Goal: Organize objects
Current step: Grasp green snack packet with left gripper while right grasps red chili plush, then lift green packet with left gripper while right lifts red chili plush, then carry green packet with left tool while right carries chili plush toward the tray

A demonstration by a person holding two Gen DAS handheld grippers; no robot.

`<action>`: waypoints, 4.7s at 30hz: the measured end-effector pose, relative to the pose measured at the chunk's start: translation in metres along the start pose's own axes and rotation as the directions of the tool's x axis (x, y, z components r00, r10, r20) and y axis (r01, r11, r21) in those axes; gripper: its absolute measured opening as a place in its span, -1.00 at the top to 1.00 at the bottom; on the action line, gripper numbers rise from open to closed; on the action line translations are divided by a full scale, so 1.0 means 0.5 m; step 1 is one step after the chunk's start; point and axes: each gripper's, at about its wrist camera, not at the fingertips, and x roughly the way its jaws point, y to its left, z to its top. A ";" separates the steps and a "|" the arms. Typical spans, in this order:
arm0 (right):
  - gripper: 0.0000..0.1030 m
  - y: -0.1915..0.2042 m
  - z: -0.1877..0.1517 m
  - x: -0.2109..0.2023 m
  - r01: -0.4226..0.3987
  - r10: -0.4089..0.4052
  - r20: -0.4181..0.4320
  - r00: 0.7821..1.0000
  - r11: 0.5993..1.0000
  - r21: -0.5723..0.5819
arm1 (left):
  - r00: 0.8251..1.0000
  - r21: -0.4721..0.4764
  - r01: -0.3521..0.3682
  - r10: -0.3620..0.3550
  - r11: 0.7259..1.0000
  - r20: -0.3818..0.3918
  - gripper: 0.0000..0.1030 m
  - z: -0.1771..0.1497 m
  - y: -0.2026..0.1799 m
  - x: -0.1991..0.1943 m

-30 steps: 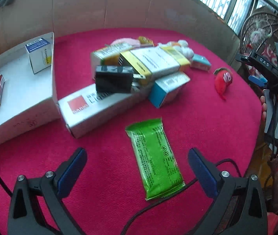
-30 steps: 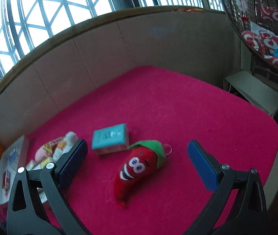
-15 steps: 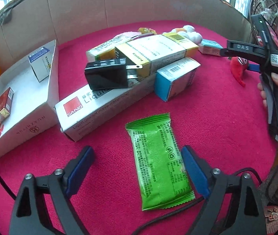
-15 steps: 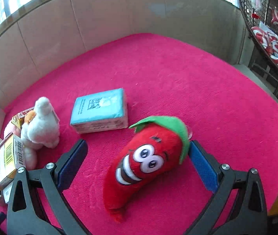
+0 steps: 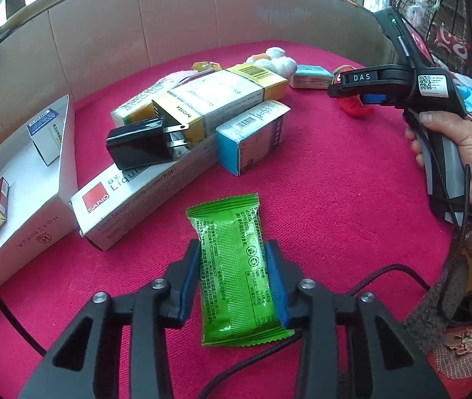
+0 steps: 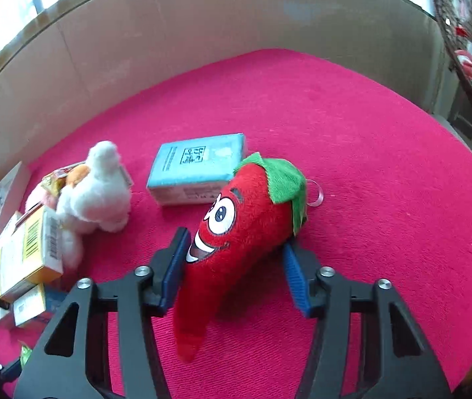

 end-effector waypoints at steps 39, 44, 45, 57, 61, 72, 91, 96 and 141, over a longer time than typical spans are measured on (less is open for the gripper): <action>0.39 -0.004 -0.020 -0.065 -0.088 0.078 0.239 0.968 0.996 0.034 | 0.980 -0.064 0.005 0.009 0.998 0.201 0.28 0.016 0.037 -0.055; 0.38 -0.005 -0.023 -0.076 -0.065 0.051 0.270 0.961 0.997 0.045 | 0.977 -0.069 0.002 0.012 0.998 0.211 0.27 0.016 0.037 -0.058; 0.38 -0.005 -0.023 -0.078 -0.061 0.046 0.274 0.961 0.997 0.047 | 0.976 -0.071 0.002 0.014 0.997 0.216 0.27 0.016 0.037 -0.060; 0.38 0.033 -0.032 -0.097 -0.067 0.063 0.290 0.955 0.998 0.003 | 0.963 -0.104 -0.001 0.029 0.995 0.268 0.27 0.011 0.056 -0.082; 0.38 0.060 -0.034 -0.112 -0.097 0.100 0.291 0.951 0.995 -0.023 | 0.960 -0.115 0.003 0.029 0.993 0.278 0.27 0.008 0.061 -0.088; 0.38 0.127 -0.036 -0.159 -0.176 0.197 0.299 0.934 0.980 -0.095 | 0.951 -0.148 0.013 0.034 0.989 0.306 0.27 0.003 0.080 -0.102; 0.38 0.230 -0.041 -0.192 -0.248 0.296 0.275 0.915 0.949 -0.194 | 0.924 -0.255 0.009 0.089 0.967 0.371 0.27 -0.004 0.146 -0.145; 0.38 0.263 -0.046 -0.191 -0.259 0.314 0.257 0.914 0.939 -0.226 | 0.917 -0.285 -0.007 0.120 0.958 0.381 0.27 -0.008 0.167 -0.155; 0.38 0.563 -0.057 -0.168 -0.335 0.432 0.127 0.893 0.826 -0.453 | 0.858 -0.514 -0.089 0.327 0.853 0.395 0.27 -0.007 0.431 -0.215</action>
